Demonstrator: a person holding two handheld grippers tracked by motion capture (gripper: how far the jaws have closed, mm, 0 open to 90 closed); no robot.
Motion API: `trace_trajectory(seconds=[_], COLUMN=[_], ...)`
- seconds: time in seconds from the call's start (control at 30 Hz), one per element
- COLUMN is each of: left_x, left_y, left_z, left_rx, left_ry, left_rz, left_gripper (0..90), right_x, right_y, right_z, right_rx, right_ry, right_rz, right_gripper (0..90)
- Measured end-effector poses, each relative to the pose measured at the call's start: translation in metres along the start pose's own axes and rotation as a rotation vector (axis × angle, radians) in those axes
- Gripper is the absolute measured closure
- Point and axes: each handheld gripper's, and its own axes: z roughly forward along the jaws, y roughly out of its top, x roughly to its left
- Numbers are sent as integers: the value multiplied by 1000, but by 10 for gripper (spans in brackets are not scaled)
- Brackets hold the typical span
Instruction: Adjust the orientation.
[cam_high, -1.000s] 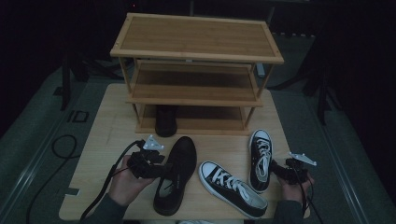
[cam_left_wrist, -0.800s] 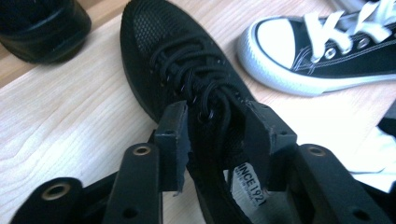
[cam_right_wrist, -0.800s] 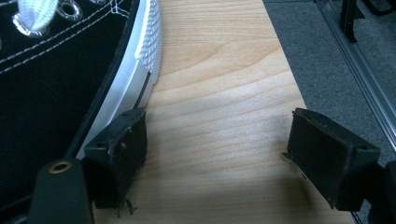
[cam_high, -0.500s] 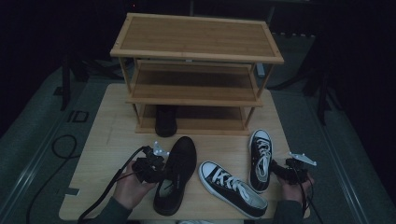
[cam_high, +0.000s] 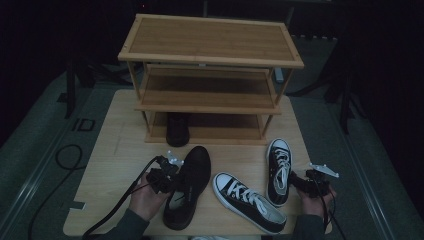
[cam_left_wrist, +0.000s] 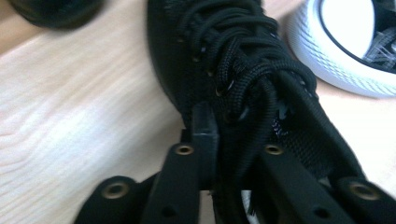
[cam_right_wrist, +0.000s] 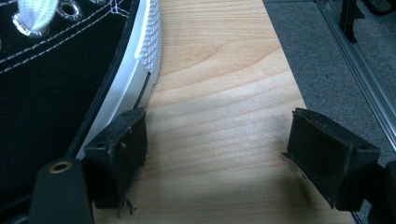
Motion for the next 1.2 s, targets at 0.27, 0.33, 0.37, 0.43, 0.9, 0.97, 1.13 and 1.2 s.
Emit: trace_trajectory(seconds=[0.27,0.33,0.37,0.43,0.9,0.97,1.13,1.2], left_x=[13,16,18,20,28,29,34,35], left_y=[1,3,4,6,24,27,37,41], left_z=[2,2,2,3,4,4,7,8], left_rx=[-35,-46,-48,-55,-107,-112,-125,-133], left_ry=[-45,-60,-67,-82,-85,-81,-59,-51], left_rz=[-59,-72,-77,-80,-96,-101,-111,-112], left_gripper=[880,881,881,881,882,882,882,881], right_x=[0,0,0,0,0,0,0,0], right_y=[0,0,0,0,0,0,0,0], right_z=[0,0,0,0,0,0,0,0], right_rx=[0,0,0,0,0,0,0,0], right_ry=[0,0,0,0,0,0,0,0], right_rz=[0,0,0,0,0,0,0,0], right_gripper=[196,196,196,196,196,196,196,196])
